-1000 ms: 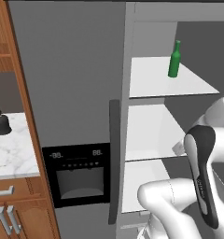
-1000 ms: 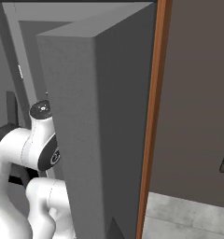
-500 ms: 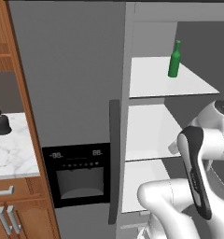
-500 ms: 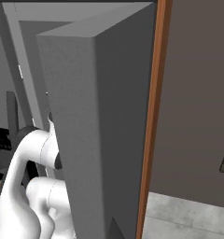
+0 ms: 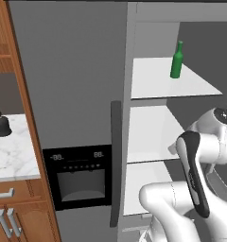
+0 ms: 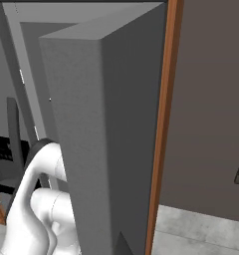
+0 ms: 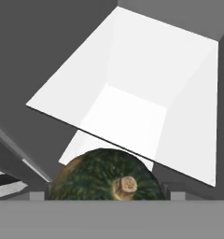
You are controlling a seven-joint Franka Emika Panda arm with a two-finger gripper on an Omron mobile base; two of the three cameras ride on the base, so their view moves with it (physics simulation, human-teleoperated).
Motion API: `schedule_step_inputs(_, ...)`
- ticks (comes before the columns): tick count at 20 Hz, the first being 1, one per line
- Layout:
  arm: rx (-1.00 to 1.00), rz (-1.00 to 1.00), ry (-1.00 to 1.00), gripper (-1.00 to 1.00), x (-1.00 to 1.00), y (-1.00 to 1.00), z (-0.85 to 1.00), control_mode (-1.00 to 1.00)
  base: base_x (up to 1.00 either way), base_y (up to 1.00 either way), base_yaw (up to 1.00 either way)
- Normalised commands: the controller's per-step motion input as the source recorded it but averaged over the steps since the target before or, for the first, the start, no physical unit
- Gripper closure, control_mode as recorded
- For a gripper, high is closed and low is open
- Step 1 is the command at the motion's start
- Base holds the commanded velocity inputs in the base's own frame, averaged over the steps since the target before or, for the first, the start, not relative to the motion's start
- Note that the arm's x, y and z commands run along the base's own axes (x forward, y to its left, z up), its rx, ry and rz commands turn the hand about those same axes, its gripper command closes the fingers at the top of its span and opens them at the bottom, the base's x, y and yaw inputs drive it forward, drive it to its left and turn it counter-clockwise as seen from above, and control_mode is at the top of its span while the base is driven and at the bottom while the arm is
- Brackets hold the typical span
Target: Place the beer and liquor on the top shelf of the fridge to keep them out of children's reach, and place the squash on lower shelves for easy access.
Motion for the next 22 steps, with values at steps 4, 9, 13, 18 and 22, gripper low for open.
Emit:
schedule_step_inputs(4, 0.00, -0.05, -0.08, 1.00, 0.44, 0.00, -0.27, -1.00, 0.00, 0.00, 0.00)
schedule_step_inputs(9, 0.00, -0.03, -0.06, 1.00, 0.51, 0.00, -0.30, -1.00, 0.00, 0.00, 0.00)
schedule_step_inputs(13, 0.00, -0.01, -0.04, 1.00, 0.54, -0.02, -0.30, -1.00, 0.00, 0.00, 0.00)
schedule_step_inputs(18, 0.00, 0.00, 0.00, 1.00, 0.60, -0.07, -0.15, -1.00, 0.00, 0.00, 0.00)
schedule_step_inputs(22, 0.00, 0.00, 0.00, 1.00, 0.64, -0.14, -0.04, -1.00, 0.00, 0.00, 0.00)
